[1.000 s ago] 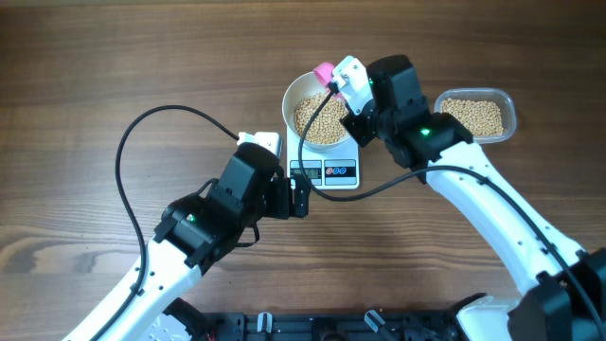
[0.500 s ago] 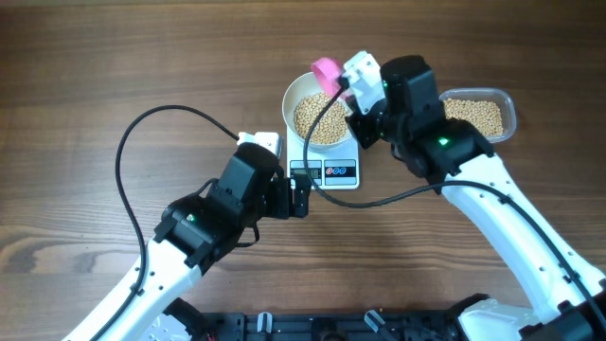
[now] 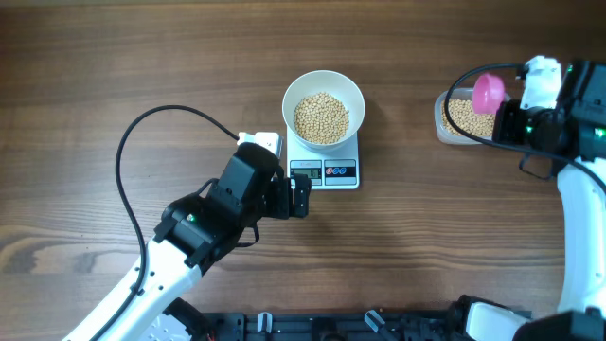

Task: Scoop item into bowl and weigh 150g on scale
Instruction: 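Move the empty scoop back to the tub with the right gripper, then scoop a third load of soybeans with the right gripper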

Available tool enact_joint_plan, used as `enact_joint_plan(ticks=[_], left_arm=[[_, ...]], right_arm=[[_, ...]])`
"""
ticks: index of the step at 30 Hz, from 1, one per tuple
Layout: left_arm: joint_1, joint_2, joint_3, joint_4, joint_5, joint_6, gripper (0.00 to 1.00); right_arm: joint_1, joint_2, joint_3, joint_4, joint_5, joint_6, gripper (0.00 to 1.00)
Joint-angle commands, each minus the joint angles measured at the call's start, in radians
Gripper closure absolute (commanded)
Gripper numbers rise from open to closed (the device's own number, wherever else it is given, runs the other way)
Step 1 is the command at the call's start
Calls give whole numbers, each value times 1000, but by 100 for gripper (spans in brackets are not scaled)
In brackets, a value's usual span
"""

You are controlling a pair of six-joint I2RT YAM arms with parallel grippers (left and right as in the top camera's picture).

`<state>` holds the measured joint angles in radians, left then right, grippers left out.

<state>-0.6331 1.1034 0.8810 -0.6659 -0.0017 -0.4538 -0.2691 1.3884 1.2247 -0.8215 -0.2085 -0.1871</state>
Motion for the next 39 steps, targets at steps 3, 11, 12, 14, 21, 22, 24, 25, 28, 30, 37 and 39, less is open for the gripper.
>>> enact_joint_plan(ticks=[3,11,12,14,21,22,24,25,28,30,37,39], left_arm=[[-5,6,5,3,5,-6,0],[-5,6,5,3,5,-6,0],[-5,6,5,3,5,-6,0],[-5,6,5,3,5,-6,0],[-5,6,5,3,5,-6,0],[-5,6,5,3,5,-6,0],[-5,6,5,3,5,-6,0],[-5,6,5,3,5,-6,0],[-5,6,5,3,5,-6,0],[-5,6,5,3,5,-6,0],[-5,6,5,3,5,-6,0],[-5,6,5,3,5,-6,0]], right_arm=[[3,91,10,-8,153,-49,96],[70,152,10,36,300,-68,96],[80,164,10,35,331,-68,96],[98,193,10,32,350,-65,96],[147,272,10,13,285,-34,96],[148,273,10,14,267,-17,96],[148,272,10,13,214,8,96],[148,272,10,9,191,7,96],[147,272,10,-2,70,7,96],[145,272,10,-2,21,7,96],[4,274,10,-2,-233,7,96],[-63,278,10,-4,-323,6,96]])
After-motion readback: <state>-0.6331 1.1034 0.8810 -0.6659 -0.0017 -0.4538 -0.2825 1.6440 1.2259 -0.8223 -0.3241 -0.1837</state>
